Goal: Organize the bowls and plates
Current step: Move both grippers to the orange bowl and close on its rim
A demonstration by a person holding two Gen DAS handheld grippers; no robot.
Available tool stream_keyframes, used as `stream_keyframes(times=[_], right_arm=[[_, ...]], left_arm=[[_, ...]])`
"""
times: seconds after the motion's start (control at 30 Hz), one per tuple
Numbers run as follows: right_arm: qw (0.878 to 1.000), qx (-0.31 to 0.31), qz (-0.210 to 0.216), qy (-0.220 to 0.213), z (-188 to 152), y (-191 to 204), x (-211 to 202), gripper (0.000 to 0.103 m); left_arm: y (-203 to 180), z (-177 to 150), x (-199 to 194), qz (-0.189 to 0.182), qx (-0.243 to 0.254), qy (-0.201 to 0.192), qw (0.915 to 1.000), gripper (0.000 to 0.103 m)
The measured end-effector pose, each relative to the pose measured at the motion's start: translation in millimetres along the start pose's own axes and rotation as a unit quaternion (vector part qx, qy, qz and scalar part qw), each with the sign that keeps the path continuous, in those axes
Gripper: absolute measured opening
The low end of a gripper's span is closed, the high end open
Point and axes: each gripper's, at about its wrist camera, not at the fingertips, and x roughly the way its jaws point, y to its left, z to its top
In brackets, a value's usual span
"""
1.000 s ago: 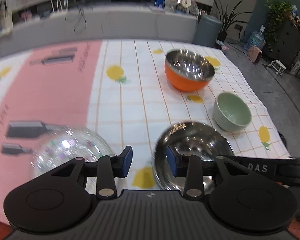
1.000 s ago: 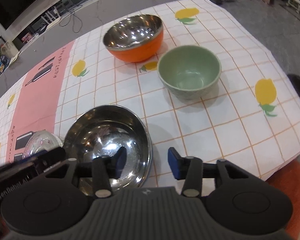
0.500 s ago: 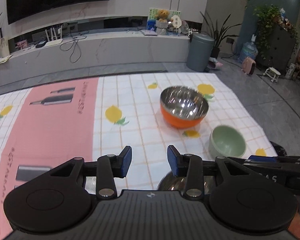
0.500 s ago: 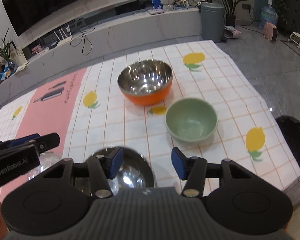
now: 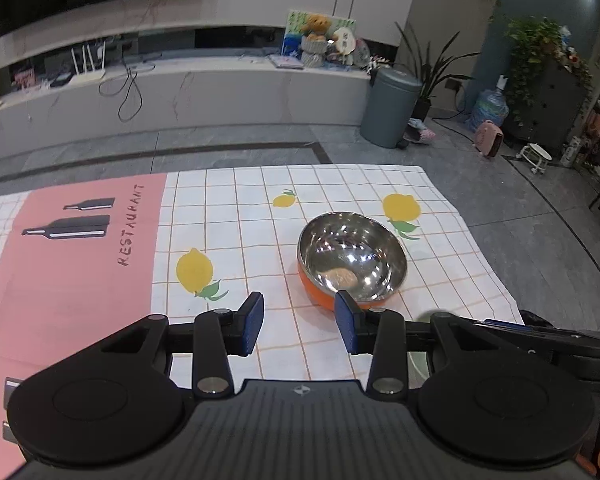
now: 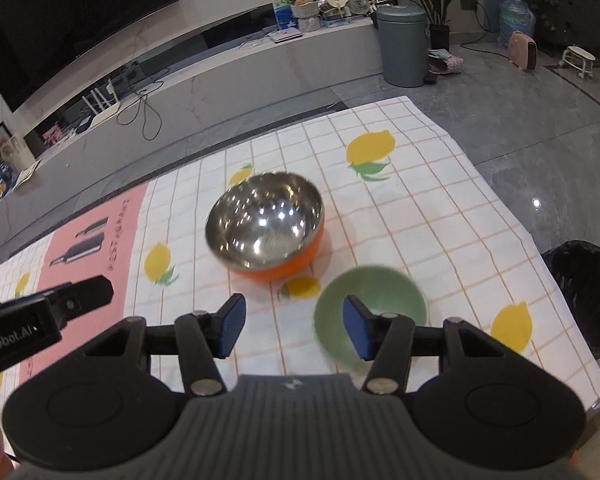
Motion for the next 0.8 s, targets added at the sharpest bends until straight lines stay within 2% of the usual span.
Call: stream_keyframes(times=[0.37, 0.53, 0.73, 0.8], right_arm=[[0.999, 0.0, -0.031, 0.021, 42.0, -0.9, 59.5, 0.054], [0.998, 0.003, -0.046, 0.035, 51.4, -5.3, 85.5, 0.054], [0.997, 0.016, -0.054, 0.05, 56.0, -14.2, 109.4, 0.053], [0.997, 0.022, -0.049, 0.057, 56.9, -16.1, 116.3, 0.049]], left_arm=[[16.0, 23.4, 65.1, -0.01, -0.019, 0.047, 0.9987, 0.045], [21.3, 28.2, 93.3, -0.022, -0.038, 0.062, 0.9971, 0.045], [20.8, 28.5, 121.8, -0.018, -0.05, 0.085, 0.995, 0.045], [20.5, 27.7, 129.6, -0.016, -0.051, 0.09, 0.9945, 0.045]])
